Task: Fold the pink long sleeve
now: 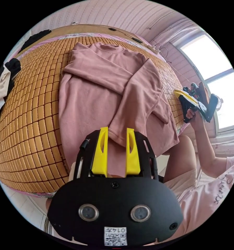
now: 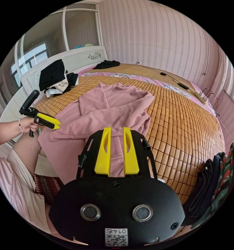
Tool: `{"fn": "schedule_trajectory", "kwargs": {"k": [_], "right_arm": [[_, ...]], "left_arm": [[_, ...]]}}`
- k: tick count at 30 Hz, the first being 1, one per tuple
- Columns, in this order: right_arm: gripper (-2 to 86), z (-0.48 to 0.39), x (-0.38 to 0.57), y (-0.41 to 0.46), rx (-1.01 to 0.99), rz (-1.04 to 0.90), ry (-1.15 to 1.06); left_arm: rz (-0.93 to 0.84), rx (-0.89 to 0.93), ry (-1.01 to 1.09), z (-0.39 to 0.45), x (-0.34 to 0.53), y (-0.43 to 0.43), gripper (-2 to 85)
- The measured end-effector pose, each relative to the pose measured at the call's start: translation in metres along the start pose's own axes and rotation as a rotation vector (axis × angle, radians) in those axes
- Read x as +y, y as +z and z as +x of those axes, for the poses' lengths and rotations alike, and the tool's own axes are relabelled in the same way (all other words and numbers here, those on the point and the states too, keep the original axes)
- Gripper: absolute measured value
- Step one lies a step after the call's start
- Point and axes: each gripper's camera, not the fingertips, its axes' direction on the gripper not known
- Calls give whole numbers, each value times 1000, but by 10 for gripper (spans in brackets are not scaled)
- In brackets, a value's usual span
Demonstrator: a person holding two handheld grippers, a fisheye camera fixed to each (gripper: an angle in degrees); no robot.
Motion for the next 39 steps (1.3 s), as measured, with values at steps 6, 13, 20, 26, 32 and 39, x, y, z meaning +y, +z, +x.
{"fn": "schedule_trajectory", "kwargs": {"k": [6,13,20,26,32,39], "right_arm": [[76,-29,-41,20,-142,-52,-90],[87,-182,-44,60,-231,-188,-512],[46,-178,-88,30,-300,-123,-494],[62,-110,-113,29,-273,-135,-362],[84,19,-158,24,209,-96,-246],[101,93,-206,67,154,-169,-68]], "left_arm": [[8,-102,97,-6,-4,-12,21],[64,-28,63,-32,-1,-39,4],[113,14,14,-61,4,-78,11],[-28,36,-85,-100,-10,-57,35],[88,14,149,-90,-108,-91,-4],[180,62,399,2,-299,-50,15]]}}
